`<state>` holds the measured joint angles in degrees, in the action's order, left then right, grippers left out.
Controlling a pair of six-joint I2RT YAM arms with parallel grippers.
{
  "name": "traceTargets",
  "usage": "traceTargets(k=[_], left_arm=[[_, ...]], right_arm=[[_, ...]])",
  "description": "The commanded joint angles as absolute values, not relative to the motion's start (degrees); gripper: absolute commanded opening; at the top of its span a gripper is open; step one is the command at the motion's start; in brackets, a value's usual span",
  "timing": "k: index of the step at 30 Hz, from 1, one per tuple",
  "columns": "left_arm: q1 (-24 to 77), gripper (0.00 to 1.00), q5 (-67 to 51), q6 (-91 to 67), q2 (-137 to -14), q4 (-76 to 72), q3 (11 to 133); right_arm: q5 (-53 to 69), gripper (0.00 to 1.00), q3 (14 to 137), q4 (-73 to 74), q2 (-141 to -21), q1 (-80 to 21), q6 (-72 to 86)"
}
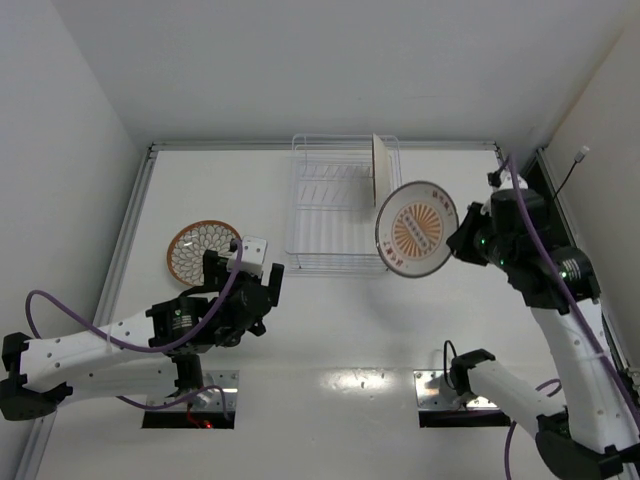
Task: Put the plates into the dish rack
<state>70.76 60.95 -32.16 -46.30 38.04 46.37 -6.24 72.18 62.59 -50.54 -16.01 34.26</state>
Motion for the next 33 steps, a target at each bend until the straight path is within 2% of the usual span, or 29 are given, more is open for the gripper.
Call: traceTargets(k=[1,7,14,25,33], left_arm=[[70.14,0.99,62.75,-32.43,-45.62,36.91,47.29],[70.14,0.99,62.23,-32.43,-45.62,36.91,47.29],[70.14,0.99,62.23,-32.43,-45.09,36.39,47.29],[70.14,0.99,61.70,-31.82,-44.56,36.39,47.29],[70.14,0.99,61.70,-31.29,-45.09,35.86,46.76]], right_arm=[[-16.60,0.00,80.32,53.89,-57.38,-16.78,33.31],[-30.55,0.00,88.93,45.37,-70.72,-21.96,32.26],[-45.76,0.00,102.73,42.81,-84.53,-28.64,26.29],[-68.80,0.00,131.64,45.79,-116.06,-39.63,17.50],[-71.27,0.00,133.42,39.65,-123.57,-38.50,12.66]])
